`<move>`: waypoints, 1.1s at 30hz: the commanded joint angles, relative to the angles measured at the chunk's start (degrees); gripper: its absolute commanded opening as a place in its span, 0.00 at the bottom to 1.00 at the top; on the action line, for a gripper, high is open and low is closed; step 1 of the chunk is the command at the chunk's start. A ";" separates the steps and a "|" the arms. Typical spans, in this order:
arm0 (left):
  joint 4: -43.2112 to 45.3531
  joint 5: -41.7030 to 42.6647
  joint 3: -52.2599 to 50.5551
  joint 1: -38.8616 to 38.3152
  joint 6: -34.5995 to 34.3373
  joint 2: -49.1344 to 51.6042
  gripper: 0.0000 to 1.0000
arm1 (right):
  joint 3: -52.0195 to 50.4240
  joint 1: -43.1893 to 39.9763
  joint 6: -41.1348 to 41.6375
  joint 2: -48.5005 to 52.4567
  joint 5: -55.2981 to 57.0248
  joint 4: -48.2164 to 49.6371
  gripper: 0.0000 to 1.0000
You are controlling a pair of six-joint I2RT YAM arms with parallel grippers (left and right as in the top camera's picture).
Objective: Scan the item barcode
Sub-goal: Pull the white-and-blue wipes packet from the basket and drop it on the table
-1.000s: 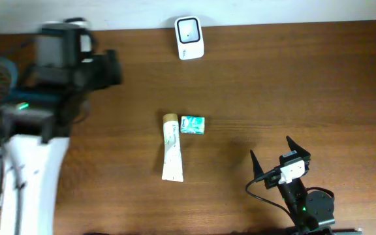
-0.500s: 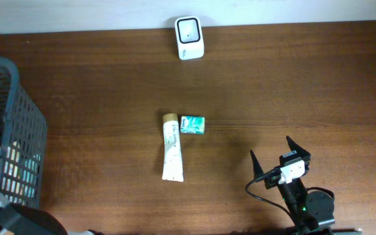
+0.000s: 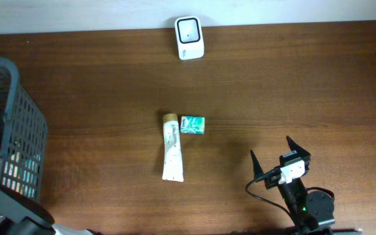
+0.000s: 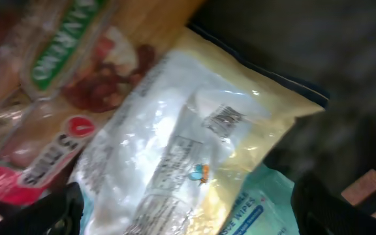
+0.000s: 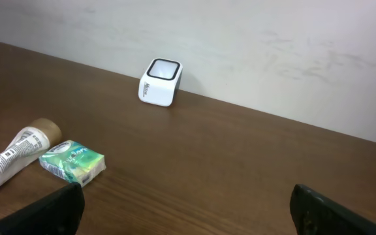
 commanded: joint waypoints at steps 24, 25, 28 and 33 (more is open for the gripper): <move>-11.82 -1.81 12.61 0.13 -1.42 11.91 0.00 | -0.50 -0.15 0.81 -0.37 0.33 -0.04 0.99; -16.24 -1.79 18.01 0.13 -2.86 11.61 0.00 | -0.50 -0.15 0.81 -0.37 0.33 -0.04 0.99; -20.61 1.38 26.95 0.13 -3.78 8.48 0.00 | -0.50 -0.15 0.81 -0.37 0.33 -0.04 0.99; -16.44 2.89 29.59 -1.20 -5.97 -4.17 0.00 | -0.50 -0.15 0.81 -0.37 0.33 -0.04 0.99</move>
